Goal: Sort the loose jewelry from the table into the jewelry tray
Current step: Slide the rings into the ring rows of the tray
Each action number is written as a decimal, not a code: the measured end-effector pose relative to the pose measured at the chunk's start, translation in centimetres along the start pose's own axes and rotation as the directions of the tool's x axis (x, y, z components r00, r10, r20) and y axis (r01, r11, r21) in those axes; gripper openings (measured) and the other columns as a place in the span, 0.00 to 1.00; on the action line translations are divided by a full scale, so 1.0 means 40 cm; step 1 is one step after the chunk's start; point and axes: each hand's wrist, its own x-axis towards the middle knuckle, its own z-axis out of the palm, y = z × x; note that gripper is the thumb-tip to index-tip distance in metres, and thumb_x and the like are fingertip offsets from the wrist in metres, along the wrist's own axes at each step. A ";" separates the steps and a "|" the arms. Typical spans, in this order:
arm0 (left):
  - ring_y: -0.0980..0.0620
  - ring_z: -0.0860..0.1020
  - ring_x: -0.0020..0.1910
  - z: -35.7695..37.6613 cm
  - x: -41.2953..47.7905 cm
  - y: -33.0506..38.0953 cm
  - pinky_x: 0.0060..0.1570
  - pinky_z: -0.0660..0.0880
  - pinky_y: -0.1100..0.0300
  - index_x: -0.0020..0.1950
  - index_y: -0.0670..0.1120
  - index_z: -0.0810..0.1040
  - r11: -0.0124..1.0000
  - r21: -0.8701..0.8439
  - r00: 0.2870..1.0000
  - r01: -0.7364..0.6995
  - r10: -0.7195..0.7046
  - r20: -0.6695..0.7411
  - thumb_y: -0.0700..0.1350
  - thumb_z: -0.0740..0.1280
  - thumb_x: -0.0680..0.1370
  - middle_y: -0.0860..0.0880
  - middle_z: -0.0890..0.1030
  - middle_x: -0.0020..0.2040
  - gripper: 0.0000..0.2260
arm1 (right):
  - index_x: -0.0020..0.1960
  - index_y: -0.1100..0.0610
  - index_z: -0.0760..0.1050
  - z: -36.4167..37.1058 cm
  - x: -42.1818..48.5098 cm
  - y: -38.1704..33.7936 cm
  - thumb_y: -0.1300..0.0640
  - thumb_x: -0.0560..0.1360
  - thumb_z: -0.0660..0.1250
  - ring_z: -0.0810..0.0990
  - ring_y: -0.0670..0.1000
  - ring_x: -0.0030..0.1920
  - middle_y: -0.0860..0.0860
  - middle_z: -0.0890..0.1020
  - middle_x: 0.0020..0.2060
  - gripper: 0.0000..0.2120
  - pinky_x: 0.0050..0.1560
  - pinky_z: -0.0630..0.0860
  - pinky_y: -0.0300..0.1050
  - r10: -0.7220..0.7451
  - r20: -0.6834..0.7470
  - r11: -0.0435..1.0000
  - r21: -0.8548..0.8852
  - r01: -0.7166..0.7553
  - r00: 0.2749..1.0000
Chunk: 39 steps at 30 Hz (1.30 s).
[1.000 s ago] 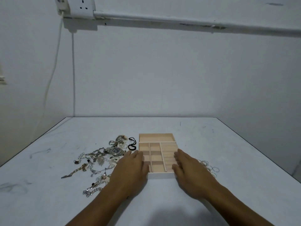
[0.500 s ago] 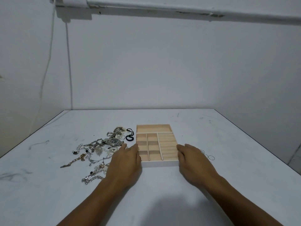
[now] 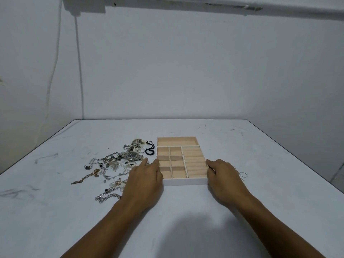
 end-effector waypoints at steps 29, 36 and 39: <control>0.56 0.55 0.76 -0.082 -0.190 0.062 0.73 0.55 0.48 0.70 0.50 0.69 0.993 0.002 0.987 0.118 -0.117 0.106 0.51 0.46 0.75 0.54 0.76 0.60 0.26 | 0.56 0.52 0.77 -0.033 -0.215 0.014 0.61 0.79 0.57 0.75 0.48 0.45 0.48 0.77 0.41 0.12 0.53 0.71 0.49 -0.040 -0.051 0.958 0.282 0.053 0.998; 0.58 0.52 0.76 -0.096 -0.214 0.074 0.74 0.49 0.55 0.73 0.51 0.66 0.991 -0.044 0.986 0.128 -0.123 0.110 0.52 0.45 0.75 0.55 0.71 0.69 0.28 | 0.56 0.55 0.76 -0.041 -0.239 0.018 0.61 0.78 0.59 0.75 0.48 0.45 0.51 0.78 0.41 0.10 0.49 0.72 0.45 -0.033 -0.044 0.959 0.280 0.044 0.998; 0.59 0.52 0.76 -0.100 -0.219 0.077 0.74 0.49 0.56 0.73 0.52 0.65 0.990 -0.055 0.986 0.128 -0.122 0.111 0.53 0.45 0.75 0.56 0.70 0.70 0.28 | 0.55 0.46 0.76 -0.046 -0.244 0.016 0.60 0.78 0.59 0.75 0.45 0.45 0.48 0.78 0.41 0.12 0.48 0.72 0.42 -0.050 -0.043 0.954 0.293 0.061 0.998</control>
